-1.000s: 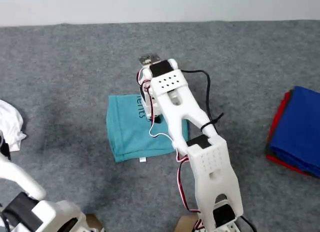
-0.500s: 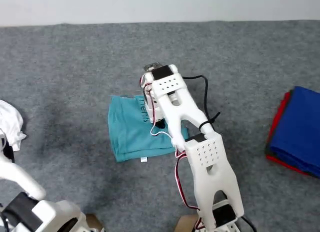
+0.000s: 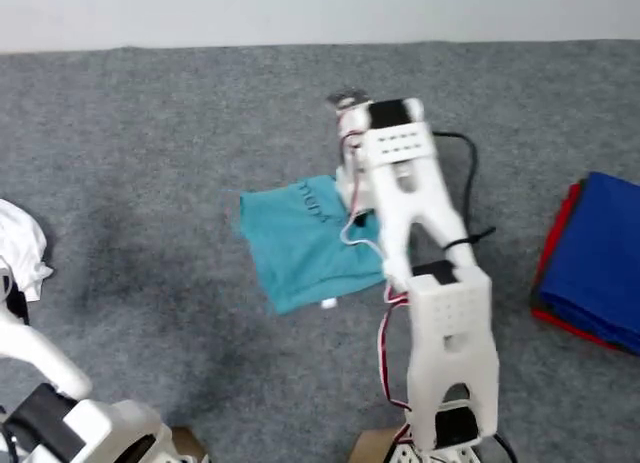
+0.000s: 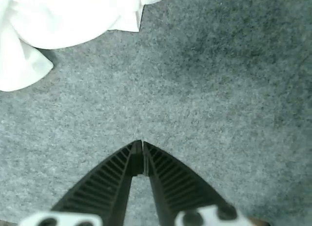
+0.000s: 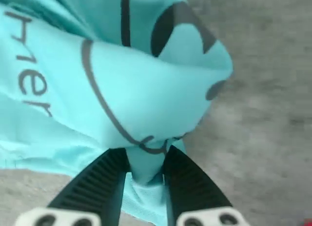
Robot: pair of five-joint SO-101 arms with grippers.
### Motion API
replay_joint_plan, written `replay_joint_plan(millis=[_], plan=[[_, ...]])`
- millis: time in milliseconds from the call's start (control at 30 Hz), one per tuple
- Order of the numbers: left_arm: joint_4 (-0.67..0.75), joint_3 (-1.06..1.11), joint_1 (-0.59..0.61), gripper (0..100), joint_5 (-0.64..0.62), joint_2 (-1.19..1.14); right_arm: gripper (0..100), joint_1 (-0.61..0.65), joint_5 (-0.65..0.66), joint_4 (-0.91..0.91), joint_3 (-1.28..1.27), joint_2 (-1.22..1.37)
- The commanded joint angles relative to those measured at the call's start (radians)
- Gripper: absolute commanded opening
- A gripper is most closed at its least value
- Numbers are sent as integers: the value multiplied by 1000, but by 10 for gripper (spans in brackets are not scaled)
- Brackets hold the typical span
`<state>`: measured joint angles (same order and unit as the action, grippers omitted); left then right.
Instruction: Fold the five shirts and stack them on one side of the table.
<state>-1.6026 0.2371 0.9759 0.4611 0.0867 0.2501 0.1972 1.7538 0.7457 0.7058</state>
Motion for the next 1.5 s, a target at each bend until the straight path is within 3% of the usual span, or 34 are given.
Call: replay_joint_plan(millis=[0,167,333,633,800,1000,1200,1300,1467], plan=[[21,-4,-6,7,0,12,10,-93,138,42,-46,-127],[21,-4,-8,7,2,12,10,-197,404,16,-55,-79],[21,-4,-8,7,3,12,10,-283,727,-183,3,30],[21,-4,-8,7,5,12,15,-231,801,-361,367,274],[21,-4,-6,7,6,12,43,-206,743,-305,545,381],[31,-4,-9,7,6,9,244,-203,373,-206,721,417],[35,-5,-9,7,8,11,245,-157,190,13,941,417],[35,-5,-20,7,8,11,236,-140,112,47,911,377],[29,-5,-66,7,6,12,30,-88,77,44,735,277]])
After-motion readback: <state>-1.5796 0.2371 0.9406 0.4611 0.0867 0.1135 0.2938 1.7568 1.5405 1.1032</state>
